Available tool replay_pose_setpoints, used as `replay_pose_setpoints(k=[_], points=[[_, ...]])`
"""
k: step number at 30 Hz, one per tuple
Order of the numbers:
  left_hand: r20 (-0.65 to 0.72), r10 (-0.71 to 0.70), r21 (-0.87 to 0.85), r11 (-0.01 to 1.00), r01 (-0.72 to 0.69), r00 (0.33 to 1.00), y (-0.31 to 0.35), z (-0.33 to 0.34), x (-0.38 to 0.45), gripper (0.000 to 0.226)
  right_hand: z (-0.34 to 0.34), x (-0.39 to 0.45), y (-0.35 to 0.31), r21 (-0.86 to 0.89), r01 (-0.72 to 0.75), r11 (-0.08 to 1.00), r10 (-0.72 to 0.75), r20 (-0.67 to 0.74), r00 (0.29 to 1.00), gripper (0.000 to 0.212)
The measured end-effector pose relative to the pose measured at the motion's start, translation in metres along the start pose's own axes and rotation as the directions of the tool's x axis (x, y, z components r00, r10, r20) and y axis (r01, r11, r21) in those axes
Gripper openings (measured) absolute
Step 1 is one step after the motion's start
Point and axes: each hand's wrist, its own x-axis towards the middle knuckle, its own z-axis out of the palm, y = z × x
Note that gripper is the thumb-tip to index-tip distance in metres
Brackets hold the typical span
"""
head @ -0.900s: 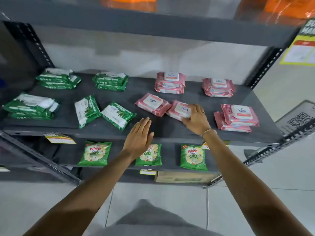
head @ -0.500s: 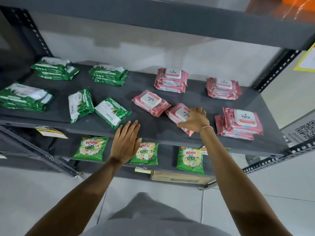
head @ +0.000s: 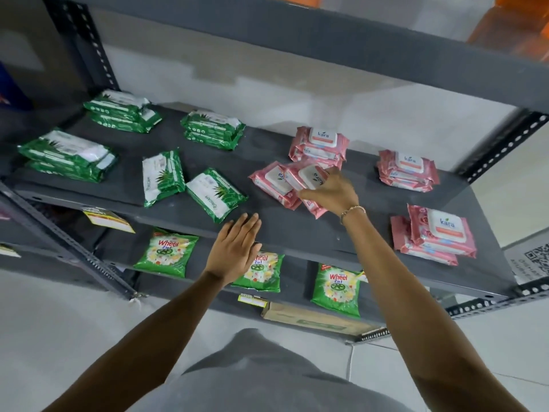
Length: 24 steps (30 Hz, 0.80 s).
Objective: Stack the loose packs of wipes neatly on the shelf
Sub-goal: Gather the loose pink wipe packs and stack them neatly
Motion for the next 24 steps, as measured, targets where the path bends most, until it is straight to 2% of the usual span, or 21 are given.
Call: replay_pose_setpoints(k=[5, 8, 11, 13, 16, 18, 20, 22, 24], points=[[0.001, 0.015, 0.044, 0.999, -0.015, 1.0, -0.003, 0.003, 0.0, 0.052, 0.025, 0.019, -0.029, -0.104, 0.107, 0.989, -0.107, 0.005, 0.994, 0.068], [0.02, 0.011, 0.083, 0.996, -0.013, 1.0, -0.002, 0.005, 0.001, 0.053, 0.031, 0.029, -0.037, -0.183, 0.131, 0.974, -0.122, 0.055, 0.991, 0.071], [0.012, -0.003, 0.071, 0.997, 0.002, 1.0, 0.0, 0.004, 0.001, 0.052, 0.03, 0.036, -0.037, -0.191, 0.148, 0.971, -0.127, 0.118, 0.985, 0.072], [-0.022, -0.031, -0.009, 0.999, 0.031, 0.999, 0.006, 0.001, 0.002, 0.051, 0.025, 0.037, -0.034, -0.072, 0.134, 0.988, -0.121, 0.163, 0.979, 0.063], [-0.037, -0.098, -0.214, 0.973, 0.088, 0.995, 0.031, -0.011, 0.018, 0.054, 0.015, 0.043, -0.028, 0.252, 0.002, 0.968, -0.048, 0.176, 0.983, 0.044], [0.032, -0.281, -0.419, 0.868, 0.268, 0.959, 0.05, -0.025, 0.041, 0.061, 0.009, 0.049, -0.02, 0.452, -0.111, 0.885, 0.014, 0.212, 0.977, 0.036], [0.189, -0.499, -0.631, 0.599, 0.494, 0.846, 0.06, -0.036, 0.072, 0.063, 0.004, 0.05, -0.008, 0.491, -0.221, 0.843, 0.085, 0.284, 0.955, 0.041], [0.339, -0.598, -0.734, 0.314, 0.602, 0.726, 0.06, -0.046, 0.102, 0.061, 0.003, 0.049, 0.004, 0.472, -0.293, 0.832, 0.119, 0.364, 0.924, 0.04], [0.408, -0.634, -0.742, 0.19, 0.643, 0.658, 0.057, -0.051, 0.124, 0.062, 0.004, 0.045, 0.01, 0.47, -0.304, 0.829, 0.109, 0.398, 0.911, 0.041]])
